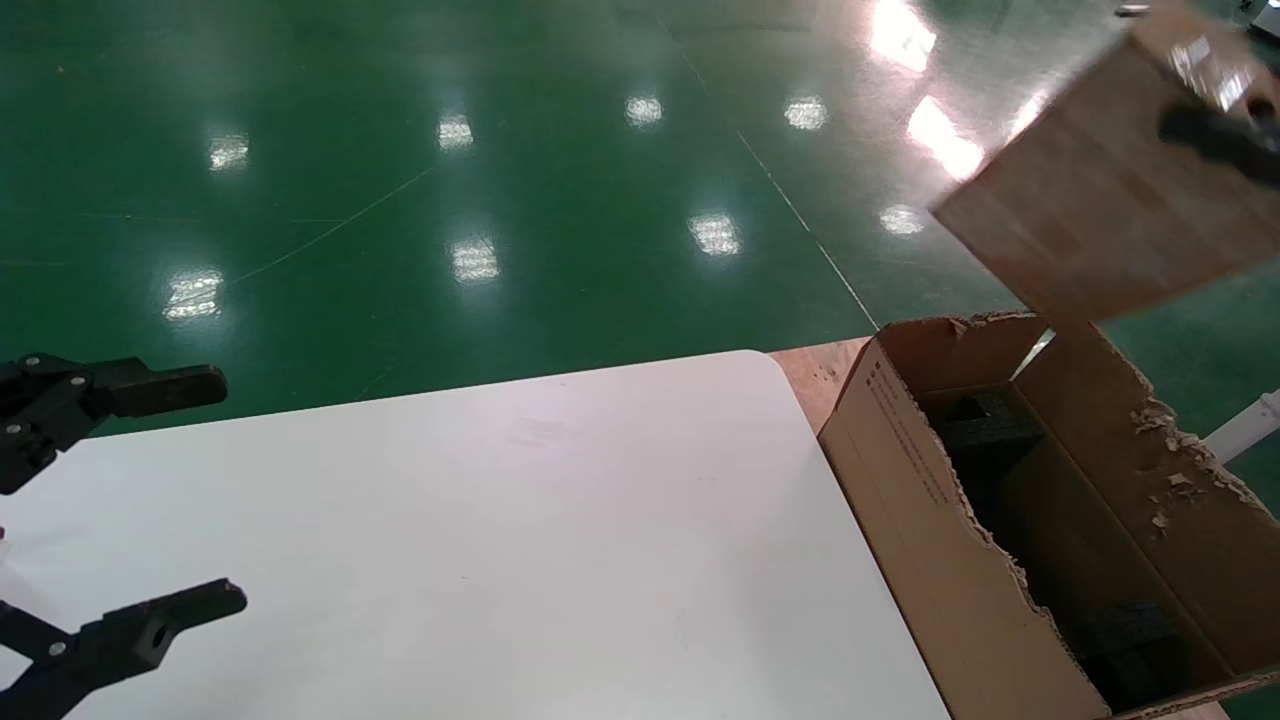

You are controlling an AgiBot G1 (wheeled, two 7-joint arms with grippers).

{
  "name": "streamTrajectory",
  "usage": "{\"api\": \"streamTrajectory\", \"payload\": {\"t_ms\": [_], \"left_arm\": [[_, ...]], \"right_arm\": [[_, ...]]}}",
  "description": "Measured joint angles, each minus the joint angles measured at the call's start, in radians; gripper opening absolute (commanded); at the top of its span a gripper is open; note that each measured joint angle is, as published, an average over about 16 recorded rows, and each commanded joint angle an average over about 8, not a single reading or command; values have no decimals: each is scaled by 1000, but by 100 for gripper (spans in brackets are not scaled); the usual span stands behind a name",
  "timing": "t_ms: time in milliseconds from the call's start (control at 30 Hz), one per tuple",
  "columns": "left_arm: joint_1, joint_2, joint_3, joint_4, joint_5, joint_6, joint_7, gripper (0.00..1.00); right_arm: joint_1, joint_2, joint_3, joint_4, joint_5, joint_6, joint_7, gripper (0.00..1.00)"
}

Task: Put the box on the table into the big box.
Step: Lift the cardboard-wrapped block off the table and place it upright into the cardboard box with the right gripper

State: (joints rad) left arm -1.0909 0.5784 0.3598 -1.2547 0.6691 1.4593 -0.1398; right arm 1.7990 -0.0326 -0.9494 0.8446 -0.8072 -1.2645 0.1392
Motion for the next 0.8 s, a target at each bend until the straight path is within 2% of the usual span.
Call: {"api": "streamTrajectory", "payload": {"t_ms": [367, 800], "left_arm": [[0, 0, 0, 0, 0, 0, 0, 100], [0, 0, 0, 0, 0, 0, 0, 100]], "right_arm": [[-142, 118, -224, 31, 185, 160, 29, 0], [-238, 174, -521, 173, 452, 469, -77, 0]]}}
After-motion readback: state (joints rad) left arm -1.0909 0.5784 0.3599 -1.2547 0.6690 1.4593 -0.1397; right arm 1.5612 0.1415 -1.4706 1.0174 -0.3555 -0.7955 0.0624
